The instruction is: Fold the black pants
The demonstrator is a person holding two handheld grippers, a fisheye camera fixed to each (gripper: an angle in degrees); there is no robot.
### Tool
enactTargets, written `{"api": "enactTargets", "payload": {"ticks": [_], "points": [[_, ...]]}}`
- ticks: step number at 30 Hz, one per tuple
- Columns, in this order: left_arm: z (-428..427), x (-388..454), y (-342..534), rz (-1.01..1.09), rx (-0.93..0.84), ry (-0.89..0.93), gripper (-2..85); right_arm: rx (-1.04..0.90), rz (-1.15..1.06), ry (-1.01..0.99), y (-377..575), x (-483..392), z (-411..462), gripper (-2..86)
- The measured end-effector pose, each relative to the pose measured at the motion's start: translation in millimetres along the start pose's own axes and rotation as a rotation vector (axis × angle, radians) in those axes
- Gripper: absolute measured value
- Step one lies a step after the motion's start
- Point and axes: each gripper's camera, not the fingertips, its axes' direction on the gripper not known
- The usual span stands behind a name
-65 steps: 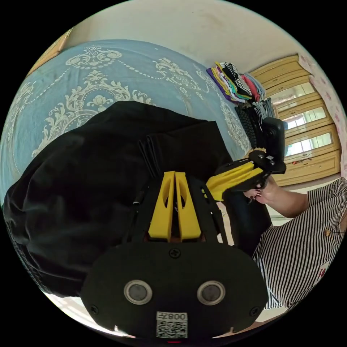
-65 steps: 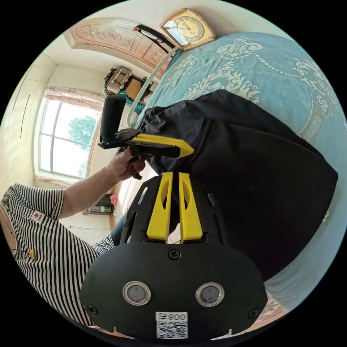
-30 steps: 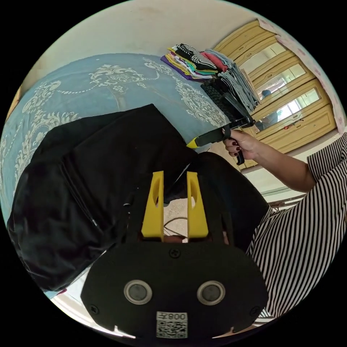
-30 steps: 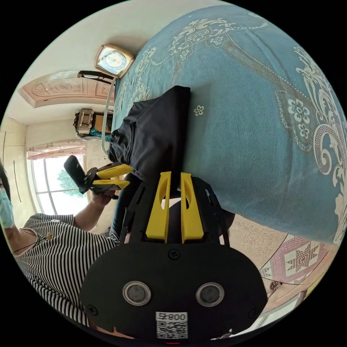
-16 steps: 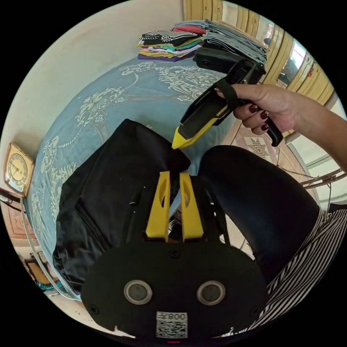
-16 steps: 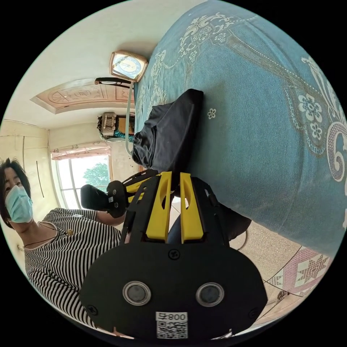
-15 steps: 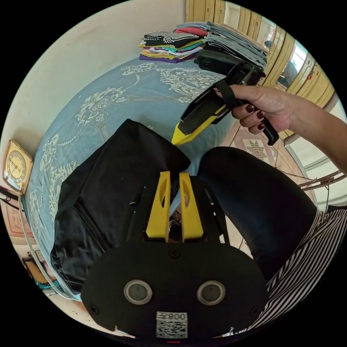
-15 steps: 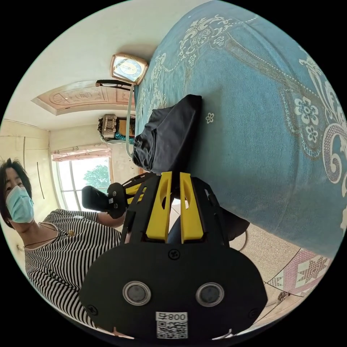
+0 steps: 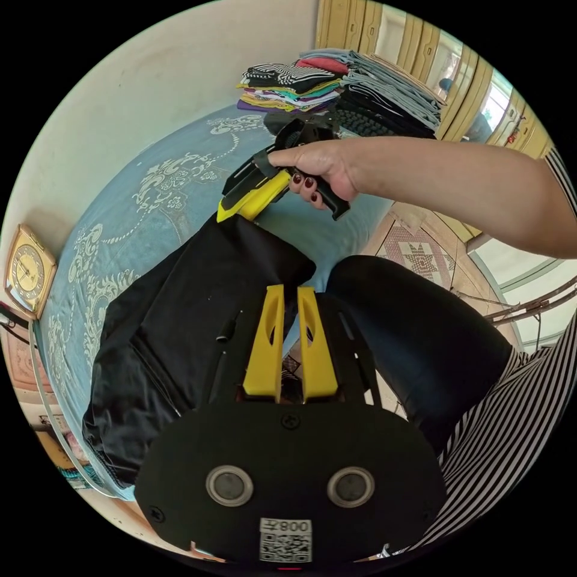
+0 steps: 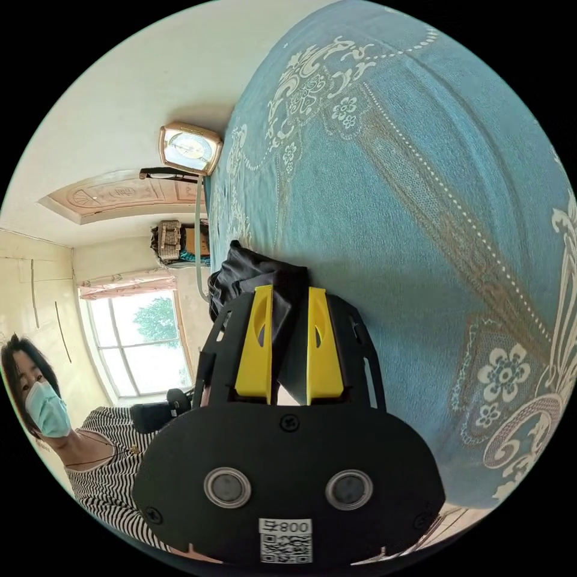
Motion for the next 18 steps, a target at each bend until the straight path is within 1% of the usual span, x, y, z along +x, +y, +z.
{"api": "enactTargets", "payload": {"ticks": [4, 9, 18], "points": [[2.8, 9.9, 7.3, 0.034, 0.001, -0.018, 2.9, -0.002, 0.021, -0.045, -2.4, 10.4, 1.1, 6.5], [4.0, 22.1, 20.7, 0.074, 0.003, -0.008, 2.8, 0.038, 0.047, -0.123, 21.3, 27.3, -13.6, 3.6], [-9.3, 43.1, 47.9, 0.130, 0.070, 0.073, 2.7, 0.145, 0.081, -0.127, 91.4, 47.0, -59.7, 2.6]]}}
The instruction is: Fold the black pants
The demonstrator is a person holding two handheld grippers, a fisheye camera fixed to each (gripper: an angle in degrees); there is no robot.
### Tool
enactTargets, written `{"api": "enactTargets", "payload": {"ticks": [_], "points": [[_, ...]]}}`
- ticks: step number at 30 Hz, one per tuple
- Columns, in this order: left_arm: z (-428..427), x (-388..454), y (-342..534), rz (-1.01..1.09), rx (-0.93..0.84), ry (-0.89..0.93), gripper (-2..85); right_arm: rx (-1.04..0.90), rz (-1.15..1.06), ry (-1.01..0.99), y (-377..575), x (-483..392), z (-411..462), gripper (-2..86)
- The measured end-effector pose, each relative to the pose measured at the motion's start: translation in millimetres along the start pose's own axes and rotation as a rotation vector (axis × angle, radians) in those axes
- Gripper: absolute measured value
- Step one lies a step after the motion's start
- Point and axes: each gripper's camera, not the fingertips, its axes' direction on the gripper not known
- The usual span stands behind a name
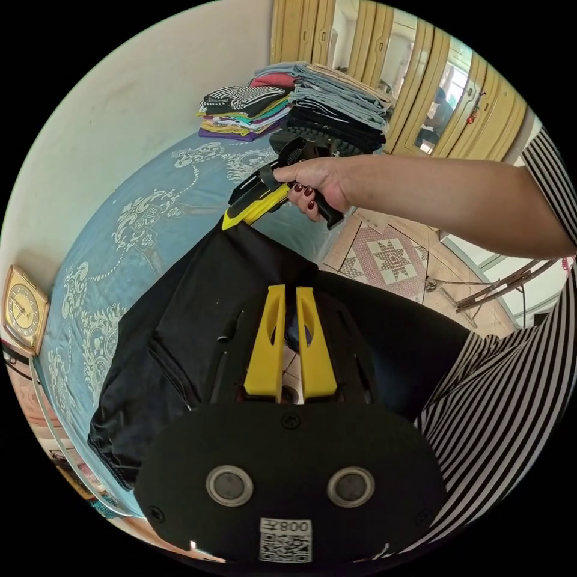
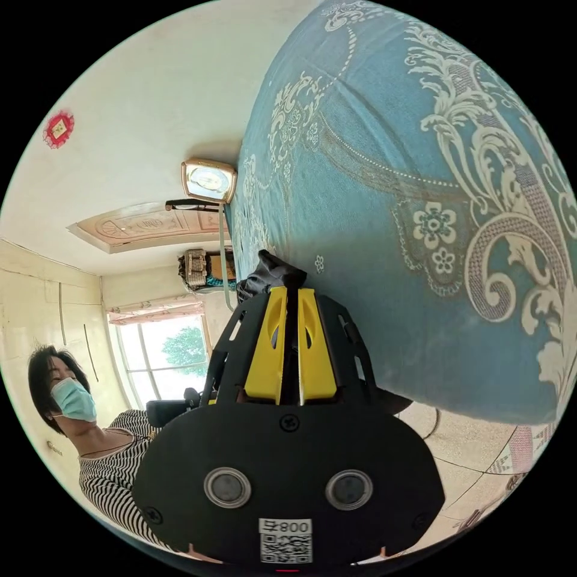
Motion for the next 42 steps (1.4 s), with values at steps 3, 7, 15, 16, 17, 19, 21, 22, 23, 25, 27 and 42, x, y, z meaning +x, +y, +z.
{"api": "enactTargets", "payload": {"ticks": [3, 7, 15, 16, 17, 19, 21, 22, 23, 25, 27, 42], "points": [[-7.7, 6.3, 4.8, 0.011, 0.040, 0.023, 2.6, 0.048, 0.002, 0.011, 22.1, 4.2, -22.2, 2.5], [-17.8, 6.8, 17.5, -0.002, 0.093, 0.070, 2.5, 0.104, 0.002, 0.031, 48.7, 7.5, -42.9, 2.5], [-45.6, -52.4, 100.3, -0.230, 0.189, 0.132, 2.8, 0.108, -0.084, -0.029, 68.6, -12.2, 0.8, 2.6], [-53.3, -66.5, 118.2, -0.279, 0.217, 0.146, 2.8, 0.103, -0.097, -0.037, 67.5, -16.1, 7.5, 2.6], [-61.0, -82.0, 137.2, -0.335, 0.248, 0.160, 2.8, 0.089, -0.125, -0.053, 64.4, -25.1, 22.9, 2.5], [-72.7, -106.3, 168.6, -0.426, 0.305, 0.182, 2.8, 0.067, -0.167, -0.075, 58.0, -39.8, 48.9, 2.5], [-82.8, -129.7, 200.3, -0.506, 0.357, 0.198, 2.7, 0.031, -0.217, -0.101, 47.3, -58.8, 90.1, 2.5], [-88.7, -144.9, 221.8, -0.561, 0.391, 0.202, 2.7, 0.021, -0.228, -0.103, 44.3, -63.2, 101.4, 2.5], [-93.2, -159.8, 242.6, -0.605, 0.418, 0.210, 2.6, 0.000, -0.247, -0.106, 38.0, -71.3, 125.0, 2.5], [-98.4, -181.6, 274.6, -0.682, 0.455, 0.200, 2.5, -0.036, -0.277, -0.106, 28.2, -81.4, 161.6, 2.4], [-100.7, -202.1, 303.8, -0.749, 0.476, 0.193, 2.3, -0.085, -0.299, -0.094, 14.2, -89.2, 213.6, 2.4], [-59.1, -319.2, 490.4, -1.239, 0.555, 0.238, 3.0, -0.363, -0.299, 0.113, -44.8, -43.3, 488.4, 2.9]]}}
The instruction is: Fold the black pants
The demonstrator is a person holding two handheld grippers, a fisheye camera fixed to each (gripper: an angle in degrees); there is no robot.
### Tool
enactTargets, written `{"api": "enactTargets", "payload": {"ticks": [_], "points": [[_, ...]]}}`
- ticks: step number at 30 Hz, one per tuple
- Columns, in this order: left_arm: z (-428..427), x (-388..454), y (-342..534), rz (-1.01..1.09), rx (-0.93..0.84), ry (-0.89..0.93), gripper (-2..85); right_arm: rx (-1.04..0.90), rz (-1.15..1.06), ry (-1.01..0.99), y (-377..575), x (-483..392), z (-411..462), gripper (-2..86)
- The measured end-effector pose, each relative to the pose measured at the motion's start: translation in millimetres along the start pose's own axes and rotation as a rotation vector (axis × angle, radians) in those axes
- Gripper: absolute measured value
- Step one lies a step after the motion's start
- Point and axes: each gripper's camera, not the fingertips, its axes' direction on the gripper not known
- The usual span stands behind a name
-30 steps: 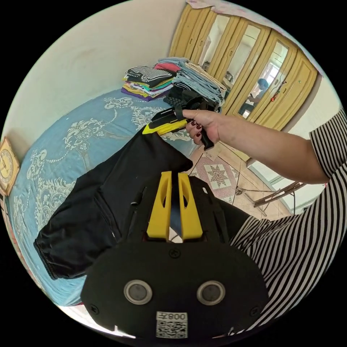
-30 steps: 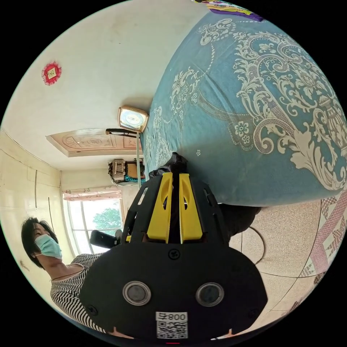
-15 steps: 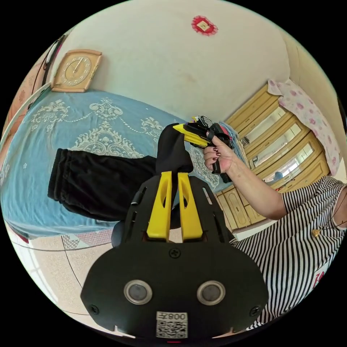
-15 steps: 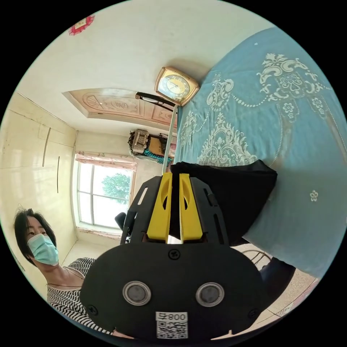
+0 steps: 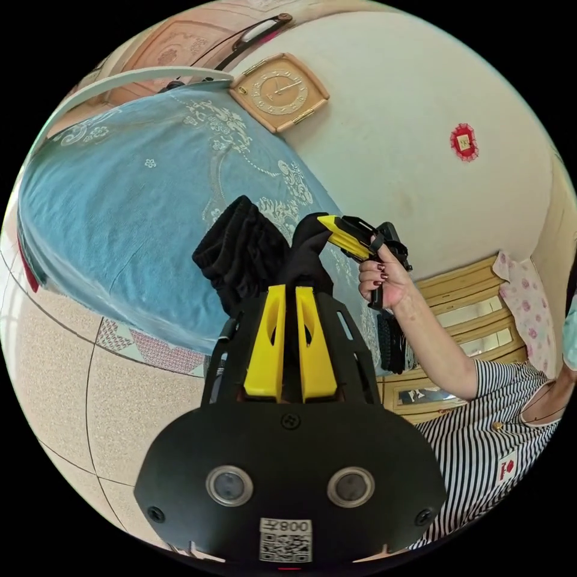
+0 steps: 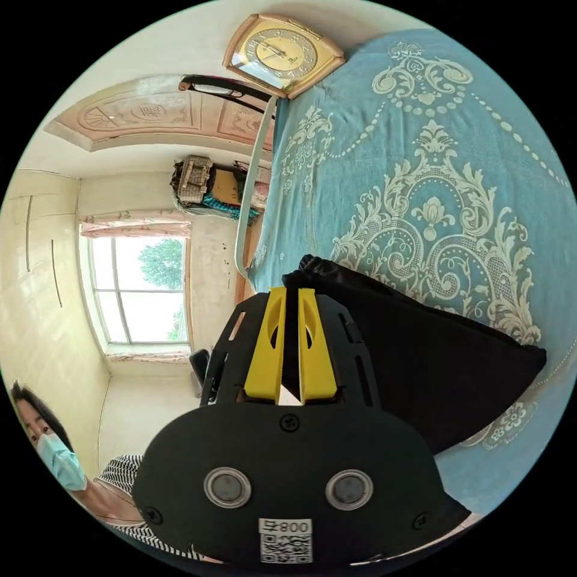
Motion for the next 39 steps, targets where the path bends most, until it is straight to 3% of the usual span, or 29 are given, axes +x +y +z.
{"api": "enactTargets", "payload": {"ticks": [15, 18, 24, 29, 39], "points": [[-13.3, -72.5, 4.7, -0.184, 0.099, 0.054, 1.6, -0.069, 0.093, -0.057, -26.9, 86.3, 93.8, 4.8], [-21.6, -63.8, 18.4, -0.171, 0.142, 0.007, 0.7, -0.069, 0.087, -0.068, -25.1, 97.8, 101.6, 5.8], [4.0, -5.6, 1.6, 0.078, 0.058, -0.106, 0.2, -0.060, 0.041, -0.108, -15.0, 107.6, 104.6, 4.2], [46.3, 1.0, -29.8, 0.091, -0.031, -0.396, 0.1, -0.009, -0.053, -0.128, 12.5, 101.3, 86.5, 1.5], [72.2, 9.0, -32.0, 0.065, -0.062, -0.461, 0.1, -0.264, -0.236, 0.317, 27.5, 90.6, 170.4, 0.1]]}}
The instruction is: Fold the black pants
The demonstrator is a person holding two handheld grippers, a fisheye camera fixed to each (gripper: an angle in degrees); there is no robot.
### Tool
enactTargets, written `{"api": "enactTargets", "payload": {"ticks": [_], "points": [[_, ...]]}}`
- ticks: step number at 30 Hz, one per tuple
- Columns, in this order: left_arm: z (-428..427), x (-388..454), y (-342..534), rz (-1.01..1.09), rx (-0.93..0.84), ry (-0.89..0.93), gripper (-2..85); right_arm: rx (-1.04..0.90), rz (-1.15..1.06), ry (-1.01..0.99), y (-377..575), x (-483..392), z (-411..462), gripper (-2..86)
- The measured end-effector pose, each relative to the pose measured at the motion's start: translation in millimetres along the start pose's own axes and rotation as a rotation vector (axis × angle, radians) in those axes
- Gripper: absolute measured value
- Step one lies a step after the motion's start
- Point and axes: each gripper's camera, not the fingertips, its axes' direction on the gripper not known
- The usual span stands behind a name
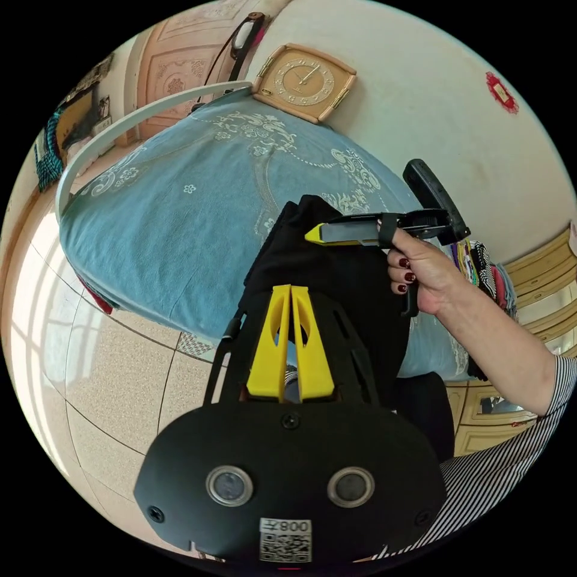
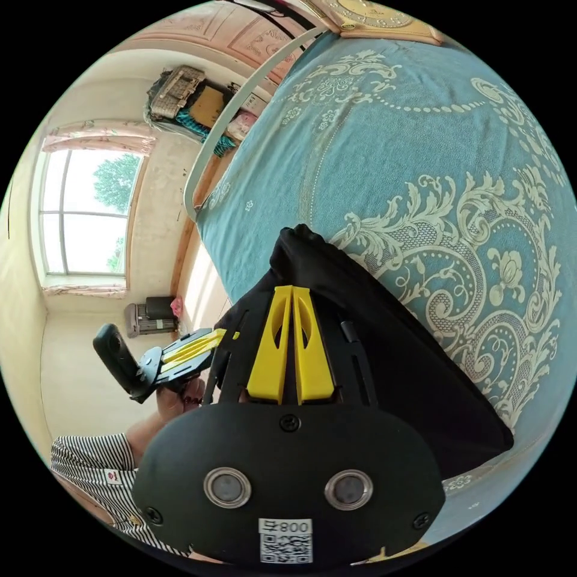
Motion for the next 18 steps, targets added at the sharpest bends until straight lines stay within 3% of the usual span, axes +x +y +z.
{"api": "enactTargets", "payload": {"ticks": [8, 14, 18], "points": [[-18.4, 30.3, 12.2, 0.079, 0.101, 0.094, 0.1, 0.160, -0.085, -0.040, 86.9, 3.3, -82.5, 0.0], [31.7, 43.2, 6.5, 0.129, -0.088, 0.003, 0.2, 0.129, 0.139, 0.115, 190.8, 73.8, -94.2, 0.1], [28.0, 35.4, -0.3, 0.063, -0.074, 0.064, 0.2, 0.130, 0.205, 0.009, 199.5, 101.3, -103.8, 0.1]]}}
